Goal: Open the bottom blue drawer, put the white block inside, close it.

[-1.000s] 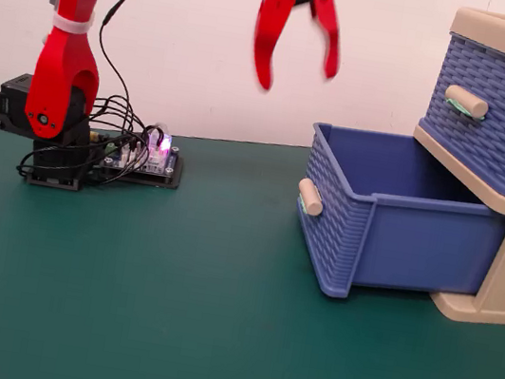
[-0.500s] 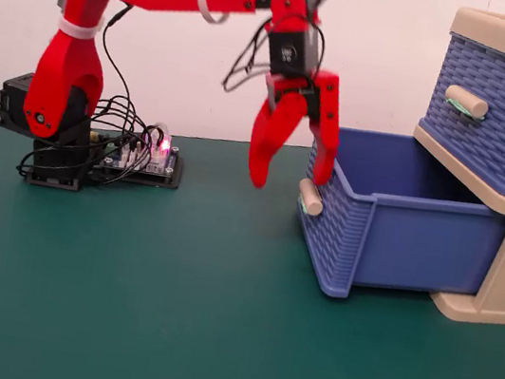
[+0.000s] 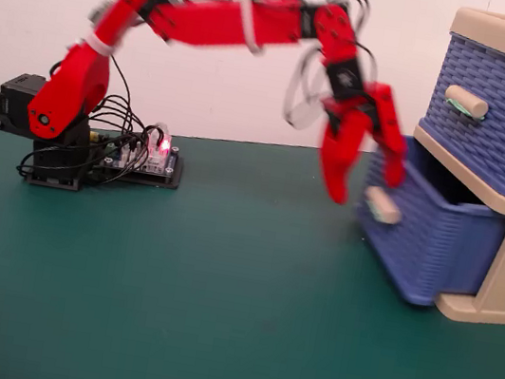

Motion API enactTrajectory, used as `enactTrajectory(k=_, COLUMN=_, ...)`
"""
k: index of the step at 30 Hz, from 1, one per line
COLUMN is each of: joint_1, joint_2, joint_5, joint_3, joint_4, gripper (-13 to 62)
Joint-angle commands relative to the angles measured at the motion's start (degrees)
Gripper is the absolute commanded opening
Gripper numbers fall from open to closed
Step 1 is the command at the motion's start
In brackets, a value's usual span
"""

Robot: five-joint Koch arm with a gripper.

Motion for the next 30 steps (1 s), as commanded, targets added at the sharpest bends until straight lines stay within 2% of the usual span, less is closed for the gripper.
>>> enactTrajectory(k=1, joint_1=-1.4, joint_2=-2.7, joint_5=1.1, joint_3=-7.4, joint_4=-6.2, gripper=34.4)
enactTrajectory(k=7, joint_1=-1.5, joint_2=-10.9, joint_5=1.1, joint_3=-19.4, joint_4=-8.3, gripper=34.4)
enactTrajectory(k=11, joint_1=-1.1, joint_2=-9.7, joint_5=1.3, joint_3=-21.7, joint_4=-2.8, gripper=34.6)
enactTrajectory(k=17, joint_1=1.6, joint_2=11.9, joint_5=2.5, joint_3=-22.1, joint_4=23.3, gripper=34.2)
enactTrajectory(k=19, joint_1=5.3, joint_2=22.3, joint_5=2.0, joint_3=-21.7, joint_4=29.4, gripper=34.2)
enactTrajectory(k=23, joint_1=17.4, joint_2=36.0, joint_5=1.6, joint_3=-18.6, joint_4=37.7, gripper=34.2)
enactTrajectory(k=26, joint_1=27.6, joint_2=42.2, joint_5=-2.6, joint_3=-9.7, joint_4=40.2, gripper=34.2)
enactTrajectory(k=30, joint_1=44.1, joint_2=51.8, joint_5=-18.7, joint_3=13.5, joint_4=39.5, gripper=34.1)
